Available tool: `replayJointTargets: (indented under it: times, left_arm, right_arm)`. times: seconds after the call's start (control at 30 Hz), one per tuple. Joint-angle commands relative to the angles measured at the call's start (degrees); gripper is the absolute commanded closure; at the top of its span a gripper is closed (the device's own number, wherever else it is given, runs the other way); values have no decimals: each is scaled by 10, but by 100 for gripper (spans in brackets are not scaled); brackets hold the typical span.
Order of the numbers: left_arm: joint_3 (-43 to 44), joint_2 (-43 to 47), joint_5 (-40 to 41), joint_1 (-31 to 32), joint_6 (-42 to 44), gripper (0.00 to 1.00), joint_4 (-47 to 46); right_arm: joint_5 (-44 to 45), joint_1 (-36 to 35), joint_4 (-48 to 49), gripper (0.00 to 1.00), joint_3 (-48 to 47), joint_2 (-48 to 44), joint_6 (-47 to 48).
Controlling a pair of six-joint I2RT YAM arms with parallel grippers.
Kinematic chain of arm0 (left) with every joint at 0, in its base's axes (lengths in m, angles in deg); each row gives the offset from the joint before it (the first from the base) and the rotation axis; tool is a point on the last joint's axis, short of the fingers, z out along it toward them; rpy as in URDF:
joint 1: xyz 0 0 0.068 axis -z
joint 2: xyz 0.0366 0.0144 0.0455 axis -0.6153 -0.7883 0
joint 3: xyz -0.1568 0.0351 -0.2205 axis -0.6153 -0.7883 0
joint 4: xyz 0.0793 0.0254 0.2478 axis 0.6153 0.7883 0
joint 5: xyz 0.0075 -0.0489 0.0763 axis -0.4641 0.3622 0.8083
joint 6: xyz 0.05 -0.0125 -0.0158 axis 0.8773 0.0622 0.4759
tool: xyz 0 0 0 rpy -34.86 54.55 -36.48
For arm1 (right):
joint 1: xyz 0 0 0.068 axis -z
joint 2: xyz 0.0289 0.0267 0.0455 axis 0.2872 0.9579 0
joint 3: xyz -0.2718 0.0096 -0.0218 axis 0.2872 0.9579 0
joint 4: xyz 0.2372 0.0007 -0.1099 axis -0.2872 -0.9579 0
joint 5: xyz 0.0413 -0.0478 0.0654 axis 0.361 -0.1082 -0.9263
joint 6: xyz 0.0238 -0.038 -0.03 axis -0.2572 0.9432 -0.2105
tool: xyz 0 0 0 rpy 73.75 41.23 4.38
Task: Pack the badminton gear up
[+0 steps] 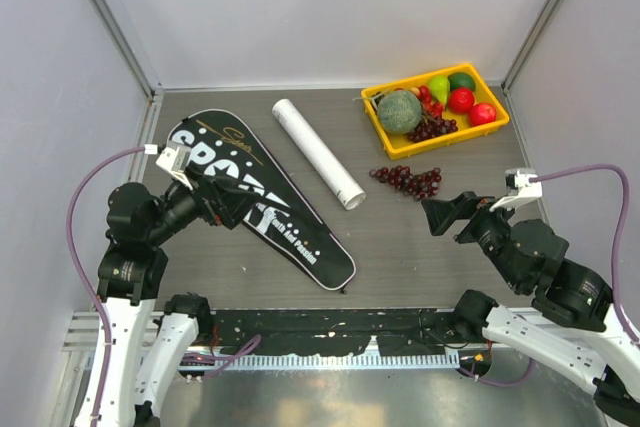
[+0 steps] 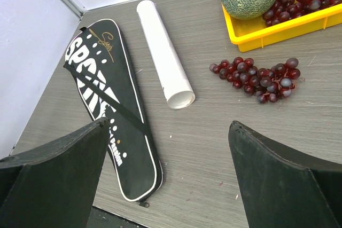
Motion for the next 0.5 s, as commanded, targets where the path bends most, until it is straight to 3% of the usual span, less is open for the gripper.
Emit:
replayJointTargets:
  times: [0.0, 0.47]
  left_arm:
    - [5, 3, -9, 1, 11, 0, -8]
    - [14, 14, 9, 2, 14, 0, 8]
  right_arm:
    - [11, -2, 19, 4, -21, -11, -5]
    - [4, -2, 21, 5, -30, -4, 0]
